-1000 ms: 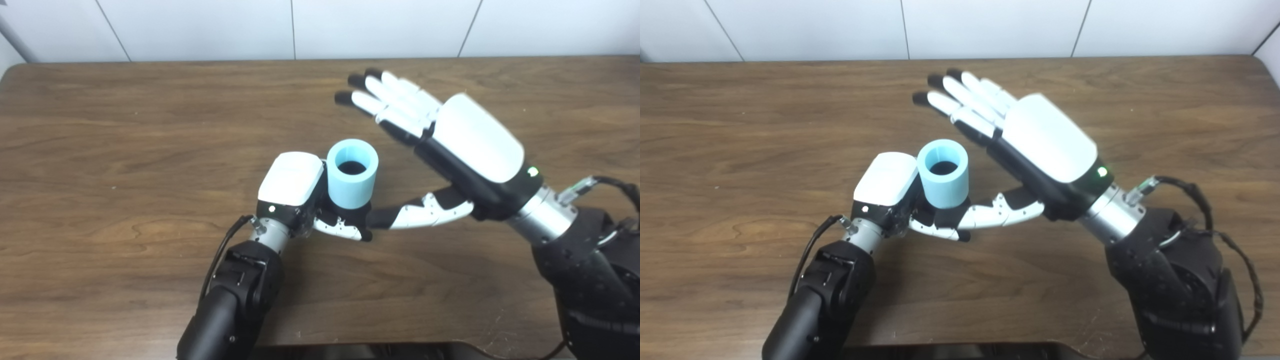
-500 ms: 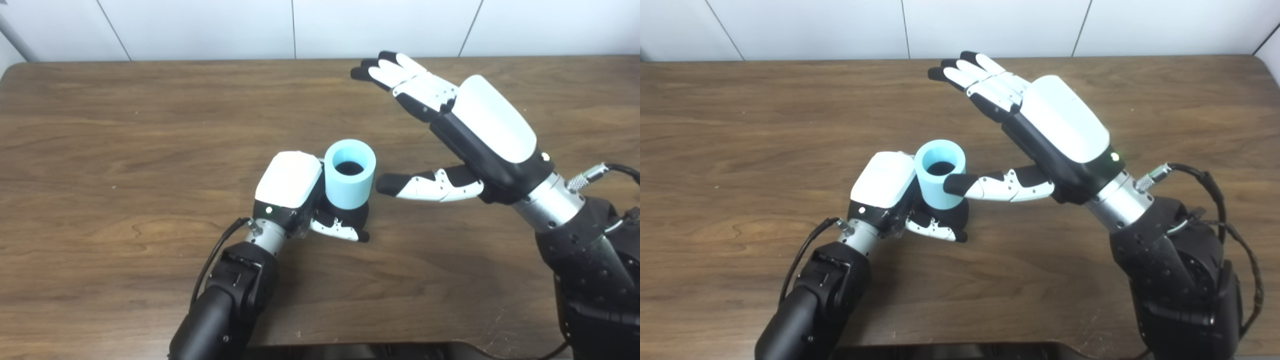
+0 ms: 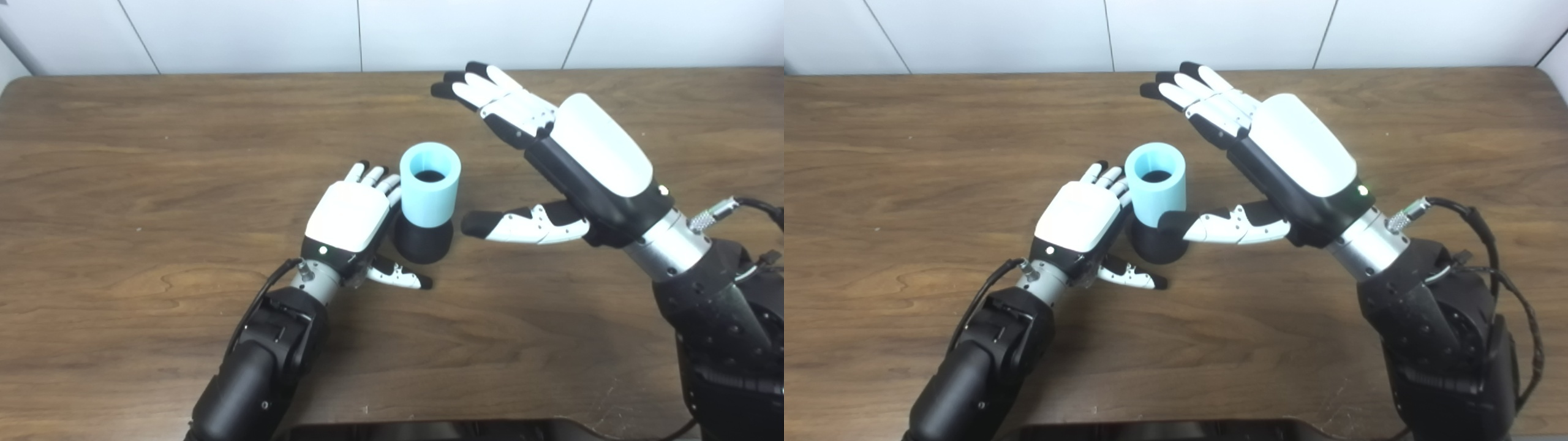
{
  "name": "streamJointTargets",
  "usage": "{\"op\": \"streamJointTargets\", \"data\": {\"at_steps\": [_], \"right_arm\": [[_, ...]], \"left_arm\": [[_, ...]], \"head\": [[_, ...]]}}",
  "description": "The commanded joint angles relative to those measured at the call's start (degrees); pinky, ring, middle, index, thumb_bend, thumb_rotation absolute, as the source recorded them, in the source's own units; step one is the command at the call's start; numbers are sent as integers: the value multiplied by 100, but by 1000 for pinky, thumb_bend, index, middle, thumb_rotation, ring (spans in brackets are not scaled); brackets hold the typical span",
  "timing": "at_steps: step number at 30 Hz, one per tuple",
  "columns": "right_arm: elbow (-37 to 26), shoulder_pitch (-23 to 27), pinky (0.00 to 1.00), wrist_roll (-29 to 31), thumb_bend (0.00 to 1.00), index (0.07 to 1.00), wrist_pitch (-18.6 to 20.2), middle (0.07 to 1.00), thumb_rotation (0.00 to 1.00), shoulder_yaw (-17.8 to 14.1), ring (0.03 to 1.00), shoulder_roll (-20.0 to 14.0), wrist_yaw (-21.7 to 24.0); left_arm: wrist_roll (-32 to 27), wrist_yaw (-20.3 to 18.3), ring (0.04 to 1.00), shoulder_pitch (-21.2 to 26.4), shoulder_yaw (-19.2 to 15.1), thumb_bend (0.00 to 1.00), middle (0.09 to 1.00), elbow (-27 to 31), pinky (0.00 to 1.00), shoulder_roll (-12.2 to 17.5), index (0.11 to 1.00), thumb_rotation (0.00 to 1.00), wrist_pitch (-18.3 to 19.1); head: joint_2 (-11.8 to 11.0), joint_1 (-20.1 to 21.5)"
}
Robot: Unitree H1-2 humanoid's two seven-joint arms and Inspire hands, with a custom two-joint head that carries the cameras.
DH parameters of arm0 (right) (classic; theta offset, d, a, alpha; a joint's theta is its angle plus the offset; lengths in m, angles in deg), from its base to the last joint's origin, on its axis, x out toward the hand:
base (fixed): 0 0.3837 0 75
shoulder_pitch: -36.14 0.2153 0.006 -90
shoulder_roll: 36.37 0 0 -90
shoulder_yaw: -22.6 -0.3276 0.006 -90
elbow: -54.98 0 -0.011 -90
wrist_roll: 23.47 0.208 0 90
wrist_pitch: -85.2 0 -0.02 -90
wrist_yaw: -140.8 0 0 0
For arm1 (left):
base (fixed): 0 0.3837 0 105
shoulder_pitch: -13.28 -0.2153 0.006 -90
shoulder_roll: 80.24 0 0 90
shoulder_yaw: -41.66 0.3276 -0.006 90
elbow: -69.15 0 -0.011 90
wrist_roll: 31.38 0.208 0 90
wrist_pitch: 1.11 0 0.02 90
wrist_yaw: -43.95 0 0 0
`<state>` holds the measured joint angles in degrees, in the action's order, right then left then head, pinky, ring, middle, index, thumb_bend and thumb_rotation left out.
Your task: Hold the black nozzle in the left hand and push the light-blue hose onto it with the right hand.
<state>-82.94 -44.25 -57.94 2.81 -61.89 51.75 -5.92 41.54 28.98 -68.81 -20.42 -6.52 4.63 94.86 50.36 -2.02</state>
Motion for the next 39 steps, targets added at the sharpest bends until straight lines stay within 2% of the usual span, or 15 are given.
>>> {"op": "streamJointTargets", "data": {"at_steps": [1,11,15,18,21,23,26,28,30,32,33,34,36,37,39], "right_arm": [[-76,84,883,-5,522,930,-53,952,1000,-41,985,-34,-119],[-1,24,877,-12,527,934,-84,954,1000,-66,985,-46,-171],[38,-34,861,-5,519,935,-58,951,995,-126,977,-39,-219],[119,-116,857,50,534,932,-56,945,998,-195,973,-28,-311],[167,-193,847,185,532,933,103,944,970,-269,960,26,-370],[236,-256,845,341,532,924,280,939,942,-346,950,144,-467],[436,-402,829,501,511,897,322,920,892,-456,924,456,-843],[685,-514,787,530,468,883,162,904,879,-497,893,635,-1171],[888,-585,769,578,461,885,80,904,924,-521,883,729,-1376],[1103,-645,743,879,462,894,154,907,981,-583,868,871,-1534],[1205,-665,745,1202,471,897,292,911,986,-646,871,991,-1586],[1281,-680,764,1545,490,900,449,920,965,-723,889,1112,-1623],[1477,-703,796,2312,502,898,751,928,912,-932,914,1415,-1721],[1594,-717,827,2604,499,906,815,938,891,-1013,935,1516,-1776],[1839,-747,844,2882,507,919,833,946,908,-1093,948,1634,-1904]], "left_arm": [[106,9,955,211,-88,980,932,152,1000,40,889,457,-33],[-35,104,946,203,-484,1000,942,150,999,49,935,497,45],[-285,42,948,217,-859,1000,943,299,995,100,951,515,102],[-538,264,924,211,-1188,972,928,392,956,157,938,493,48],[-1071,401,893,211,-1575,940,904,523,899,181,916,508,10],[-2012,281,892,182,-1955,933,901,711,872,128,909,476,48],[-3301,114,889,55,-2431,938,913,995,740,-29,910,434,235],[-3938,142,898,-121,-2650,899,923,1185,755,-145,918,437,302],[-4396,224,900,-272,-2808,873,923,1295,789,-258,914,432,348],[-4690,248,893,-434,-2922,844,911,1419,820,-307,904,477,475],[-4793,215,898,-516,-2960,792,913,1474,836,-279,911,542,549],[-4897,188,912,-583,-2991,701,927,1501,860,-248,927,643,600],[-5233,220,931,-721,-3128,603,949,1425,883,-215,943,756,624],[-5433,267,944,-782,-3219,581,958,1370,899,-241,951,825,643],[-5841,349,959,-899,-3404,598,966,1273,931,-311,955,852,643]], "head": [[-6,-4],[-36,-16],[-47,-5],[-62,5],[-96,24],[-129,35],[-194,81],[-245,117],[-257,138],[-274,191],[-274,191],[-283,203],[-316,202],[-334,200],[-363,206]]}}
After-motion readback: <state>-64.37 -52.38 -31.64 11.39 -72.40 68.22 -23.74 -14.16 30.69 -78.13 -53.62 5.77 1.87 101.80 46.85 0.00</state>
